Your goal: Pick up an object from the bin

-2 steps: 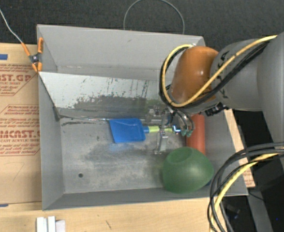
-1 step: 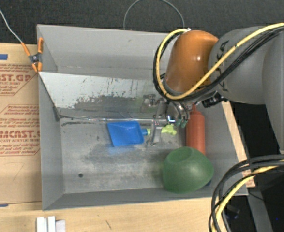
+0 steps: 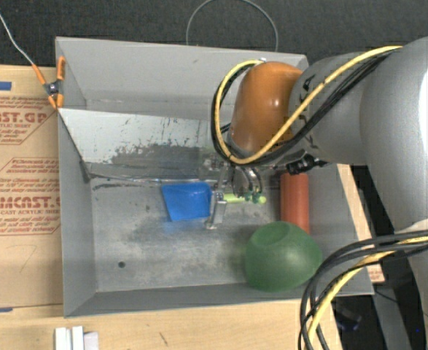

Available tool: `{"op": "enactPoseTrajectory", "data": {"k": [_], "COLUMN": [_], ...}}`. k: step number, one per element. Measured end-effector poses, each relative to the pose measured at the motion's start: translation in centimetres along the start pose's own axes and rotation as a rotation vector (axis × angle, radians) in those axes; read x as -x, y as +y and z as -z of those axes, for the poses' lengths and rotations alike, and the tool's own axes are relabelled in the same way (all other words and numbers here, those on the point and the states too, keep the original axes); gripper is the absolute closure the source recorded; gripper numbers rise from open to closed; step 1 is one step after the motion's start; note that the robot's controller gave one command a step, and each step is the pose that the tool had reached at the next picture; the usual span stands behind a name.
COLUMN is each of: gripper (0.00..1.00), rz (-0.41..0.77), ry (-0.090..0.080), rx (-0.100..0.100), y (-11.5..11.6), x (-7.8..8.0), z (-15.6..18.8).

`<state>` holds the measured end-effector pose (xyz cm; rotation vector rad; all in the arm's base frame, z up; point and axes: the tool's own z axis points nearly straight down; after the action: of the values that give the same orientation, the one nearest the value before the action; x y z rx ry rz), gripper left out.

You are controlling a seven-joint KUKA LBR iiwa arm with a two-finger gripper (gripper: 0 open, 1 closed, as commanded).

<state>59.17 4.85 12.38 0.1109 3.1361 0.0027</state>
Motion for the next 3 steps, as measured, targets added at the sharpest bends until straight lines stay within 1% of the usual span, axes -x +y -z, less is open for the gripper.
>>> {"op": "enactPoseTrajectory", "data": {"k": [1, 2, 3], "gripper": [0.00, 1.00, 1.00], "rz": [-0.046, -0.055, -0.055], "ry": [-0.008, -0.003, -0.003], "rx": [0.001, 0.003, 0.002], "y": [-5.9, 2.1, 2.1], "x": [0.1, -0.3, -0.3], "z": [-5.4, -5.4, -5.4]}}
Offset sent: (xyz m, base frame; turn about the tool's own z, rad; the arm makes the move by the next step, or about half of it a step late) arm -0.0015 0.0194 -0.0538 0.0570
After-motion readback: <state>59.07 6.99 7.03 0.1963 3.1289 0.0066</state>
